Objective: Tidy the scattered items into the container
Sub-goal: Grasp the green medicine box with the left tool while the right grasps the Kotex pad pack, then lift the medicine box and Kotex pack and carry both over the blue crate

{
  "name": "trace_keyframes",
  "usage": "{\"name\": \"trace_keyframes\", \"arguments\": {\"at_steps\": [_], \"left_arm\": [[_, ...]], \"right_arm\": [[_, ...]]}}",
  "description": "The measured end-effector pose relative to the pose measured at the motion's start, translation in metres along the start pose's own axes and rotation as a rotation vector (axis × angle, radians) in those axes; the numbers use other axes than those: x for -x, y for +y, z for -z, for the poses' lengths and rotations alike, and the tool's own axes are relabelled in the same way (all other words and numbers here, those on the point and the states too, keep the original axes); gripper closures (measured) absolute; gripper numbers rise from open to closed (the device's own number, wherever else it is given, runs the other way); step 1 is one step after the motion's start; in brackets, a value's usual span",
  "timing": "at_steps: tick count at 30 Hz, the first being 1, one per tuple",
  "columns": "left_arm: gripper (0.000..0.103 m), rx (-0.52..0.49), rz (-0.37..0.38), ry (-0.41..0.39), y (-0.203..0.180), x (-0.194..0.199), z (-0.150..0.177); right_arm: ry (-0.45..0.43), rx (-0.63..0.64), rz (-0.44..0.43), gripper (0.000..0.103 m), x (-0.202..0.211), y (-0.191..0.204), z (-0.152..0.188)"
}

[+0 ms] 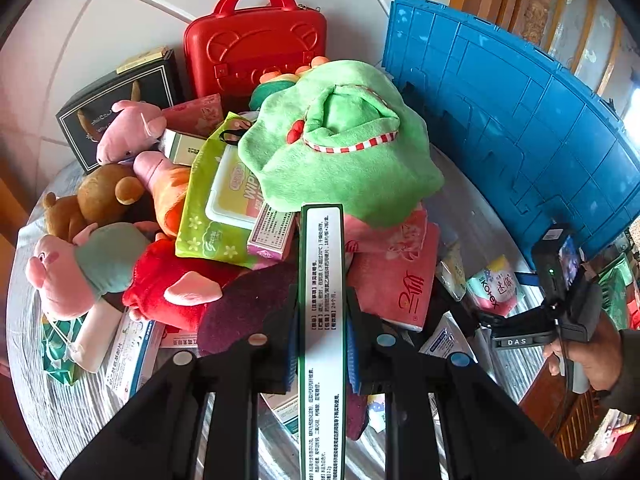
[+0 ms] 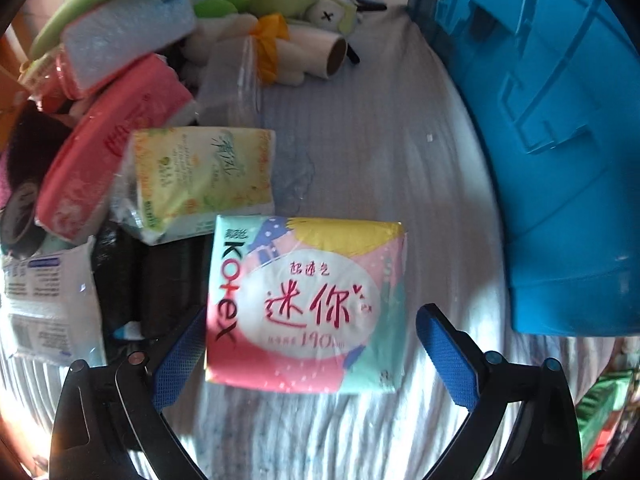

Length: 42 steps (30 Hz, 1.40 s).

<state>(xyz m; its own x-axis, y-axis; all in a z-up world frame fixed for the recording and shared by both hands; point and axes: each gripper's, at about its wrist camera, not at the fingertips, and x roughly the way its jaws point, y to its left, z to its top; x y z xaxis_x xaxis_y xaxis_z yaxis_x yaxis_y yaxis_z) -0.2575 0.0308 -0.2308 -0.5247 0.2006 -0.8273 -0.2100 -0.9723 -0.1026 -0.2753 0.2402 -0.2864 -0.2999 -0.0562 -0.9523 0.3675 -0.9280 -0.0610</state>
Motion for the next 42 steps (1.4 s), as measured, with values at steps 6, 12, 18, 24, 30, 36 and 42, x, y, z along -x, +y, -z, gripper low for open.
{"name": "trace_keyframes", "arguments": {"at_steps": [6,12,18,24,30,36,42], "left_arm": [[0.084,0.007,-0.004,-0.003,0.003,0.004,0.002],[0.084,0.012,-0.009,-0.008,0.005,0.007,0.003],[0.084,0.015,-0.012,-0.024,0.005,0.015,0.001],[0.084,0.018,-0.022,-0.053,0.007,0.033,-0.006],[0.084,0.026,-0.042,-0.09,0.009,0.056,-0.019],[0.084,0.021,-0.057,-0.137,0.004,0.08,-0.036],[0.084,0.018,-0.063,-0.188,-0.008,0.102,-0.053]], "right_arm": [[0.023,-0.004,-0.017,0.016,-0.006,-0.002,-0.001],[0.024,0.009,-0.014,0.025,0.003,0.001,-0.002],[-0.007,0.018,-0.026,0.025,0.029,0.002,-0.007],[-0.07,0.036,-0.047,0.025,0.073,0.006,-0.018],[-0.142,0.05,-0.083,0.025,0.122,0.01,-0.026],[-0.22,0.066,-0.123,0.025,0.174,0.011,-0.039],[-0.302,0.086,-0.156,0.025,0.222,0.002,-0.048]]}}
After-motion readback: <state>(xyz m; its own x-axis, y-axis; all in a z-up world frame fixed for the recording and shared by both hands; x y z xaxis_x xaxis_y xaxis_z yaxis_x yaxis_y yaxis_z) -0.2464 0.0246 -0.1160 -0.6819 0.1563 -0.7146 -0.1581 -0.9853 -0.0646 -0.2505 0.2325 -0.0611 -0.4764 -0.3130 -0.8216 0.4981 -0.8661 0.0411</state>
